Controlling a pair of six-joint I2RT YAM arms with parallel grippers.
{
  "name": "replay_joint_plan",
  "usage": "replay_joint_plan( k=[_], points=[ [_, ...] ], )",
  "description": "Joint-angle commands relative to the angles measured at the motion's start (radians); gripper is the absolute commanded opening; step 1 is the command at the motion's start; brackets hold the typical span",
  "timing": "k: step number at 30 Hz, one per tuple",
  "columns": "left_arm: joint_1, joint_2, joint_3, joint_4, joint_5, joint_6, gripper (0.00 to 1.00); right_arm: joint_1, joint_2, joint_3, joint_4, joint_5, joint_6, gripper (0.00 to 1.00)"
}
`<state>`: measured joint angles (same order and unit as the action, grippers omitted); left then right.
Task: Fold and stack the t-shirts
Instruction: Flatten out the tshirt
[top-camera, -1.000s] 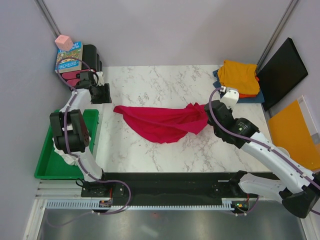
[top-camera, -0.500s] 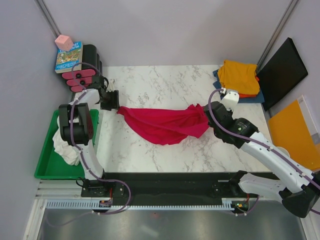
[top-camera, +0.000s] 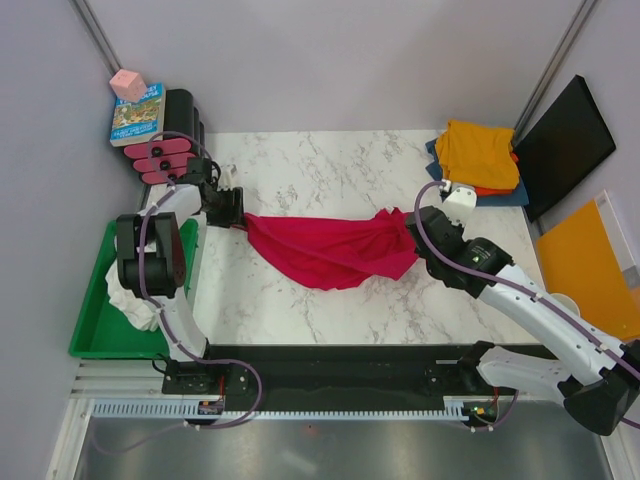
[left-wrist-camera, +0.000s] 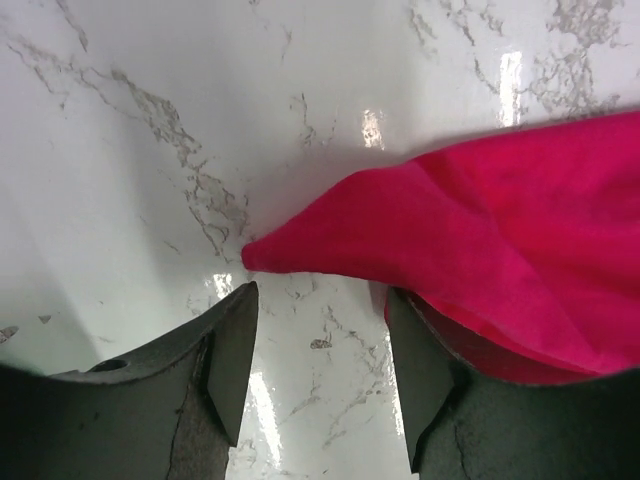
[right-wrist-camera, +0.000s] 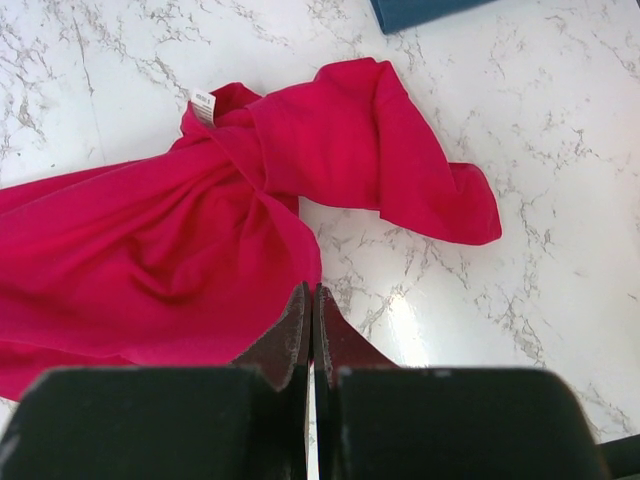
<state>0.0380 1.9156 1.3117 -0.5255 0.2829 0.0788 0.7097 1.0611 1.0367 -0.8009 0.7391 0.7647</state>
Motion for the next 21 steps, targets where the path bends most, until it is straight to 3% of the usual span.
replay_joint_plan(
  k=[1, 8, 21],
  points=[
    [-0.006, -0.029, 0.003, 0.032, 0.047, 0.022, 0.61, 0.004, -0.01, -0.007, 0.015, 0.005, 0.021, 0.0],
    [-0.009, 0.034, 0.037, 0.027, 0.018, 0.024, 0.59, 0.002, -0.016, -0.003, 0.015, 0.008, 0.015, 0.0],
    [-0.009, 0.062, 0.081, 0.067, -0.159, -0.01, 0.6, 0.002, -0.009, -0.01, 0.016, 0.008, 0.012, 0.0]
  ],
)
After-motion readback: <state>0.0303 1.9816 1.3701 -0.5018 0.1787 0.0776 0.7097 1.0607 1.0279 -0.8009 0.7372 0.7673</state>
